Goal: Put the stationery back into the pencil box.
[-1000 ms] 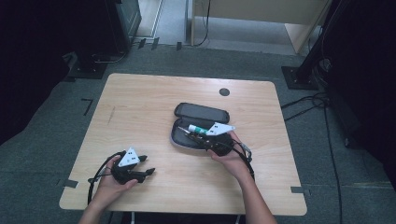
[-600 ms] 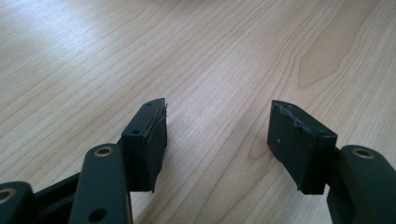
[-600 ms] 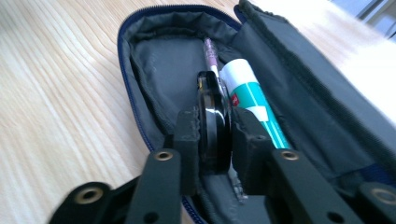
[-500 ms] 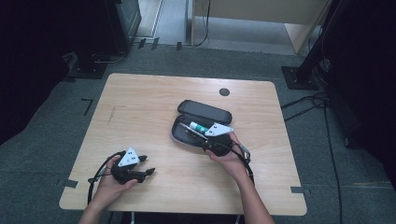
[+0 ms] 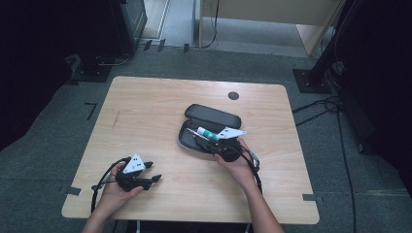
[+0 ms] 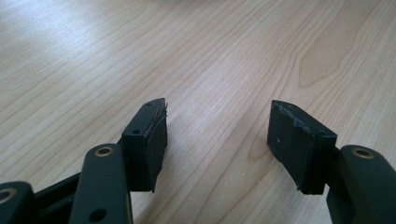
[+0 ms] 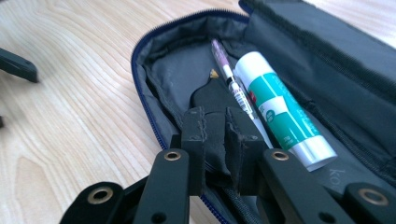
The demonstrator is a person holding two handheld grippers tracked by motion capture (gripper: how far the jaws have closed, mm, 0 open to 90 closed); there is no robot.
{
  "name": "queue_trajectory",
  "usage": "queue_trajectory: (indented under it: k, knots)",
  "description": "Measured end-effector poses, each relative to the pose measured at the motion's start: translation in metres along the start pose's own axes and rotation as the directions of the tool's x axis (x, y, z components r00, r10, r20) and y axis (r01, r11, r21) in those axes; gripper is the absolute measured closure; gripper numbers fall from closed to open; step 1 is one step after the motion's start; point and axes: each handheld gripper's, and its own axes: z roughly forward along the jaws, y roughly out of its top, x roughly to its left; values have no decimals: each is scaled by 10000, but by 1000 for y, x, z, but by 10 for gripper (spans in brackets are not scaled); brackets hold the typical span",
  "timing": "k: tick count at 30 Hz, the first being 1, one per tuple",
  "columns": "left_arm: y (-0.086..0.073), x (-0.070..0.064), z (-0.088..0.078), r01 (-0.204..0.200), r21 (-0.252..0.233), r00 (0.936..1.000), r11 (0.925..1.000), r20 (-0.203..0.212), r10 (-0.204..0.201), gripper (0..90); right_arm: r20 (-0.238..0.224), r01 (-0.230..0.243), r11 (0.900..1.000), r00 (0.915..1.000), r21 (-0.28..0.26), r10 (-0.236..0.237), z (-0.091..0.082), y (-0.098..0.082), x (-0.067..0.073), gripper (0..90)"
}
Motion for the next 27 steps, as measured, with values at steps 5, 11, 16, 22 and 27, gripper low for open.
queue_trajectory:
  k: [5,11,16,22,27]
  knots:
    - [0,0,0,20,-13,10000,10000,9,-20,386,261,-66,9988,9996,484,53,6,-1,2,789]
    - [0,0,0,41,-28,10000,10000,12,-41,386,101,-275,9995,9996,-173,277,-6,1,3,695]
    - [0,0,0,0,4,10000,10000,-5,0,386,512,-527,9931,9970,-1048,584,-23,-1,6,494]
    - [0,0,0,-8,4,10000,10000,-7,8,386,424,-1025,9837,9930,-1477,1098,-45,-9,3,313]
    - [0,0,0,9,-9,10000,10000,-78,-9,386,780,-1251,9800,9873,-1548,1383,-60,-18,1,128]
